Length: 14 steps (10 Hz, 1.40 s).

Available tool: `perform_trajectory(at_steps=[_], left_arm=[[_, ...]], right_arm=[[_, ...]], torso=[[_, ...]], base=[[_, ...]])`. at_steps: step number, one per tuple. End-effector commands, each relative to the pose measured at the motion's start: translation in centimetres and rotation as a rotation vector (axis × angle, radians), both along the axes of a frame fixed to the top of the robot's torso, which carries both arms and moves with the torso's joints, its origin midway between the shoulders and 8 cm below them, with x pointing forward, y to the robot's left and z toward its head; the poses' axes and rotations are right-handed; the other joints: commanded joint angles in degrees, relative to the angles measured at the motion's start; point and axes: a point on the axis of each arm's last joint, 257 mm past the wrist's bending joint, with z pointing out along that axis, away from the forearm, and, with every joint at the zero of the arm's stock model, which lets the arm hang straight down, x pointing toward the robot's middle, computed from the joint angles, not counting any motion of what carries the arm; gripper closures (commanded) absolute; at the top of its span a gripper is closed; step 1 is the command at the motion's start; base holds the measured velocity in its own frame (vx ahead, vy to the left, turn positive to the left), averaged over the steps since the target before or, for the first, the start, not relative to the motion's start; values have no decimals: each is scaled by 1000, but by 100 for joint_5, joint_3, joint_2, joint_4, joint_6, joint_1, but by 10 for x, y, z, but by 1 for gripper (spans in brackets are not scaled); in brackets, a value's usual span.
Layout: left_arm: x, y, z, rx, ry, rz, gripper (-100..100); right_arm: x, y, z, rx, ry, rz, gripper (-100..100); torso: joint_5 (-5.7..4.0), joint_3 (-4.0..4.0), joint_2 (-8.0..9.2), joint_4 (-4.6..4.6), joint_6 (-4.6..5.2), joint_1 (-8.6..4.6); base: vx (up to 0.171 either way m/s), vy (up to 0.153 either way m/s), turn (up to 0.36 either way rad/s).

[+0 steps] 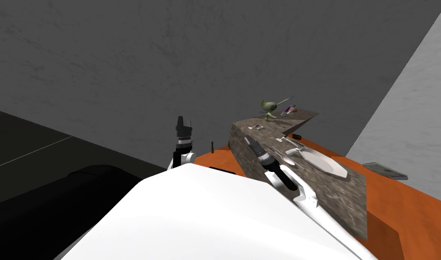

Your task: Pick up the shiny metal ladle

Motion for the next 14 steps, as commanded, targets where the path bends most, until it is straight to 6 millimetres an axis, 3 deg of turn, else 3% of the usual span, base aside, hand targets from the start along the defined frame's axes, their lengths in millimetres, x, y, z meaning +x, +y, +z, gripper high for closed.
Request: perform_trajectory(at_steps=[1,4,6,11,13,14], left_arm=[[0,0,0,0,0,0,0],[0,0,0,0,0,0,0],[0,0,0,0,0,0,0],[0,0,0,0,0,0,0],[0,0,0,0,0,0,0],[0,0,0,0,0,0,0]], right_arm=[[0,-1,-4,-31,6,9,-100],[1,-5,-31,-129,54,48,-100],[0,-10,-34,-168,58,56,-100],[0,-37,-80,-350,142,90,-100],[-1,-44,-82,-391,145,95,-100],[-1,-55,-96,-439,173,97,-100]], torso=[[0,0,0,0,0,0],[-1,-3,-5,-1,1,-4],[-1,-4,-7,-2,2,-6],[-3,-6,-10,-2,2,-11],[-4,-7,-12,-3,3,-15],[-3,-6,-10,-2,4,-10]], base=[[-6,6,-8],[-10,6,192],[-4,-3,42],[0,-14,153],[5,-17,57],[9,-17,142]])
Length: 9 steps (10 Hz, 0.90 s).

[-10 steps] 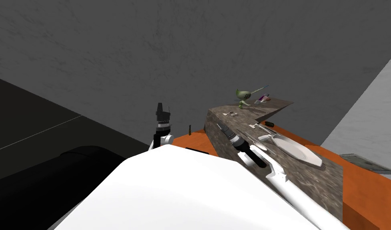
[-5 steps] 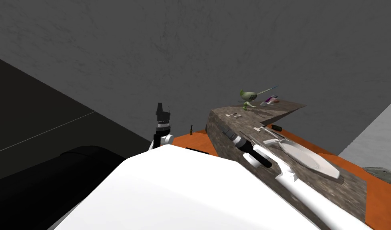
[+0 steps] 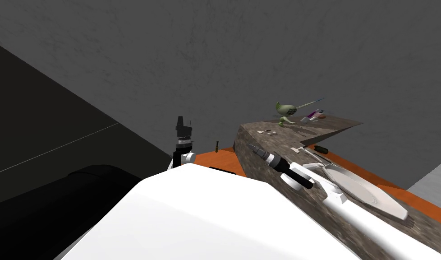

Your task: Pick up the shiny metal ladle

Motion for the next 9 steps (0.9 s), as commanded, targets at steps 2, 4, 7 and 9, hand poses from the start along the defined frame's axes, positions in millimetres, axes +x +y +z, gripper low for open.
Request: perform_trajectory(at_steps=[2,4,7,9], left_arm=[[0,0,0,0,0,0,0],[0,0,0,0,0,0,0],[0,0,0,0,0,0,0],[0,0,0,0,0,0,0]], right_arm=[[-4,-23,-21,-94,41,3,-100],[-4,-31,-21,-129,43,8,-100],[-8,-67,-46,-251,94,4,-100],[-11,-91,-56,-331,121,2,-100]], torso=[[-1,0,0,0,3,-1],[-1,0,0,0,4,-4],[-1,0,1,0,5,-3],[-2,-1,-2,0,5,-8]], base=[[9,-27,148],[7,-22,37],[12,-31,122],[11,-39,95]])
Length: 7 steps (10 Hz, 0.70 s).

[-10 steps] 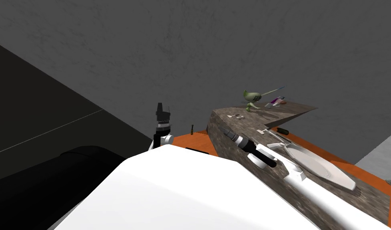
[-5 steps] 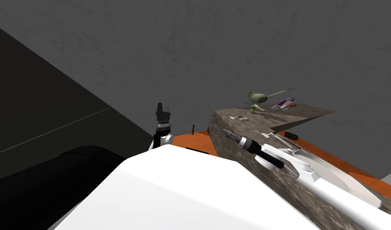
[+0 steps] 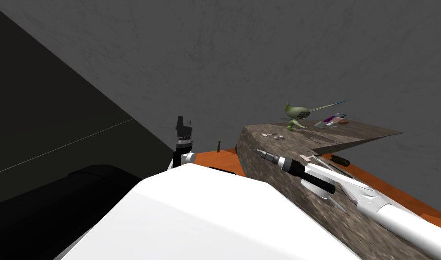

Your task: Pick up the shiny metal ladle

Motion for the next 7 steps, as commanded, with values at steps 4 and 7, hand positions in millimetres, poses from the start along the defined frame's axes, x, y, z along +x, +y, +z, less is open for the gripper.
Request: perform_trajectory(at_steps=[4,7], left_arm=[[0,0,0,0,0,0,0],[0,0,0,0,0,0,0]], right_arm=[[-8,-58,-22,-178,63,-12,-100],[-13,-84,-27,-252,88,-18,-100]], torso=[[-2,-1,-2,0,2,-2],[-2,-2,-3,-1,1,-6]], base=[[16,-47,85],[15,-51,59]])
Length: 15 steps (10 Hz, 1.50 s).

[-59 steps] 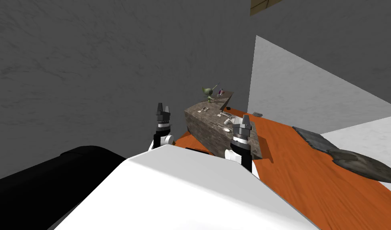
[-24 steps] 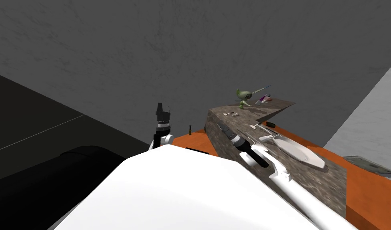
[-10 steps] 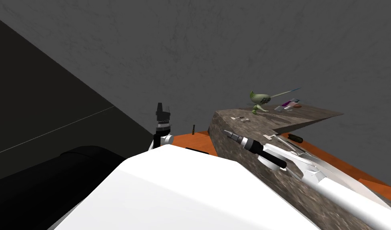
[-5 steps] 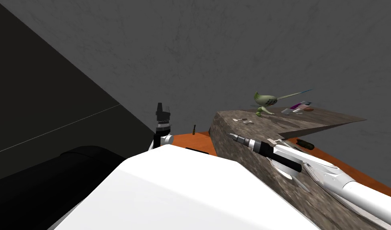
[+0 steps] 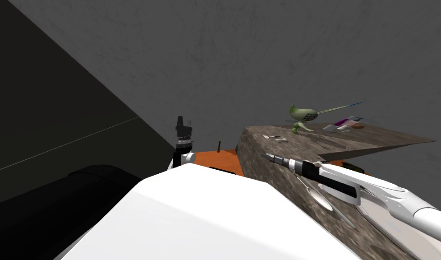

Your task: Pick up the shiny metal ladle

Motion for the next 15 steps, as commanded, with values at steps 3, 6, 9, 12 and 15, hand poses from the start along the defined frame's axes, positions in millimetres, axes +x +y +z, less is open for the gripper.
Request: perform_trajectory(at_steps=[3,6,9,12,15], left_arm=[[0,0,0,0,0,0,0],[0,0,0,0,0,0,0],[0,0,0,0,0,0,0],[0,0,0,0,0,0,0],[0,0,0,0,0,0,0]], right_arm=[[-16,-49,-10,-131,53,-13,-100],[-44,-110,-22,-279,139,-34,-100],[-69,-142,-32,-352,205,-44,-100],[-113,-174,-50,-417,308,-52,-100],[-157,-181,-75,-422,401,-52,-100]], torso=[[0,0,0,0,0,0],[-5,-3,-6,-1,0,-25],[-2,-1,-1,0,0,-3],[-4,-1,-1,0,0,-10],[-2,1,2,0,0,6]], base=[[15,-51,57],[32,-109,85],[17,-58,39],[19,-76,47],[8,-33,19]])
